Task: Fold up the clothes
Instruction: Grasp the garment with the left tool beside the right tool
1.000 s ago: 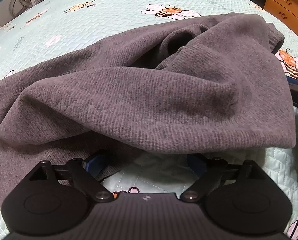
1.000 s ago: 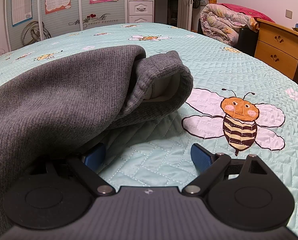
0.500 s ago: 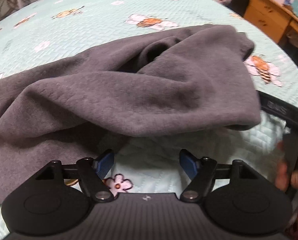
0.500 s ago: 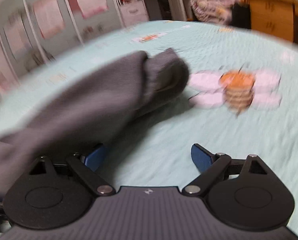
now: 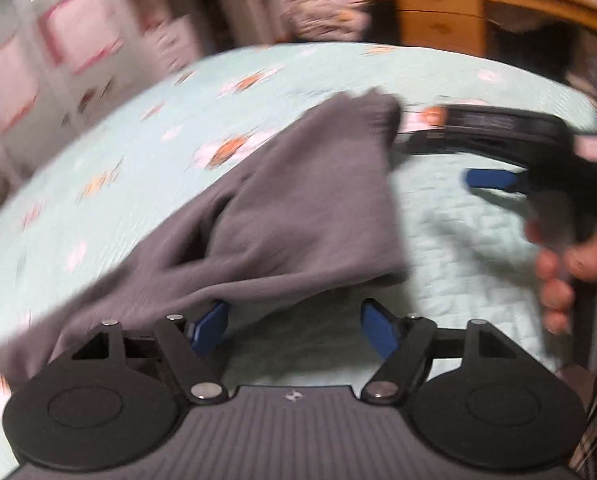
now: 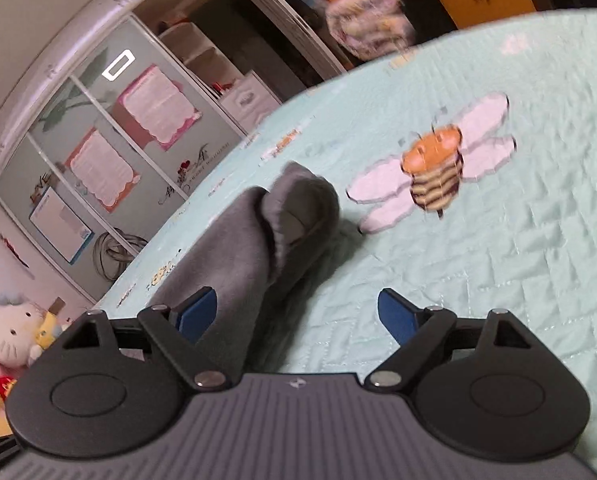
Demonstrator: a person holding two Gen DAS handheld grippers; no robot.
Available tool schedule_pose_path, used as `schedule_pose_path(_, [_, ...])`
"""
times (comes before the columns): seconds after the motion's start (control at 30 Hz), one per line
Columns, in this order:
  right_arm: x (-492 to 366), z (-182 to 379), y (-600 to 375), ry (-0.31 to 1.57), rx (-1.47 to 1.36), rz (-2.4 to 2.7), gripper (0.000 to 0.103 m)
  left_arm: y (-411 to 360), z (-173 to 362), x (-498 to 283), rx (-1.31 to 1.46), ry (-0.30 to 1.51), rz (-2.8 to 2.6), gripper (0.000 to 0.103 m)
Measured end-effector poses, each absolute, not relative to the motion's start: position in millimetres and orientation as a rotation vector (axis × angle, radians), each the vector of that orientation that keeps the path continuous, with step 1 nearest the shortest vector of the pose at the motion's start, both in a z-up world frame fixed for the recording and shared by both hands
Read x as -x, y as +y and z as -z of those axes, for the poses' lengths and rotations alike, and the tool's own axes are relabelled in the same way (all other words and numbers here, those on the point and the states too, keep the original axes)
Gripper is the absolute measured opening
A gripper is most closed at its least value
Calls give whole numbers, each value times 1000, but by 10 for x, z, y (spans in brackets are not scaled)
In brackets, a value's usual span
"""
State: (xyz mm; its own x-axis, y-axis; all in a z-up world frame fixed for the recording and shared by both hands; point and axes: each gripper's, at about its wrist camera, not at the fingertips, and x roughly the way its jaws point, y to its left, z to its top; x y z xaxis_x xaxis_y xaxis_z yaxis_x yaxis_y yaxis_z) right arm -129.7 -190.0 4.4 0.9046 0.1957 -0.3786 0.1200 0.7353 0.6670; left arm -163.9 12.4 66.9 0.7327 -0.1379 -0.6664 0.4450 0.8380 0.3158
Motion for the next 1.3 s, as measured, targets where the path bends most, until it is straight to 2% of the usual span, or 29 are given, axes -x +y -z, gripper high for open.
schedule_pose_path(0.07, [1229, 13, -1942, 440, -795, -43, 88, 89, -650, 1524, -486, 673, 319, 79])
schedule_pose_path(0.13, [1163, 68, -1995, 423, -845, -43, 88, 78, -633, 1383, -474, 673, 292, 74])
schedule_pose_path(0.2, [1117, 105, -2018, 412, -866, -42, 88, 68, -617, 1242, -462, 673, 266, 54])
schedule_pose_path(0.3, [1068, 124, -2029, 400, -879, -54, 88, 121, -653, 1013, -402, 680, 227, 35])
schedule_pose_path(0.43, [1001, 131, -1989, 401, -869, -55, 88, 552, -950, 653, -150, 702, 198, 32])
schedule_pose_path(0.6, [893, 135, -1903, 415, -847, -87, 88, 677, -1043, 569, -27, 773, 229, 36])
schedule_pose_path(0.7, [824, 138, -1849, 426, -843, -120, 88, 690, -962, 769, -22, 830, 287, 46])
schedule_pose_path(0.87, [819, 160, -1805, 438, -821, -135, 88, 876, -895, 1132, 22, 927, 390, 47])
schedule_pose_path(0.97, [840, 185, -1825, 423, -844, -138, 88, 1116, -1106, 1253, 107, 873, 423, 47])
schedule_pose_path(1.03, [842, 198, -1822, 417, -846, -135, 88, 1264, -1284, 1258, 139, 814, 403, 52])
schedule_pose_path(1.1, [832, 192, -1789, 418, -826, -128, 88, 1294, -1403, 1113, 87, 757, 330, 73])
schedule_pose_path(1.17, [818, 182, -1743, 423, -795, -122, 88, 1244, -1424, 867, -7, 724, 258, 83])
schedule_pose_path(1.3, [810, 201, -1731, 413, -785, -129, 88, 1190, -1228, 181, -105, 790, 176, 83])
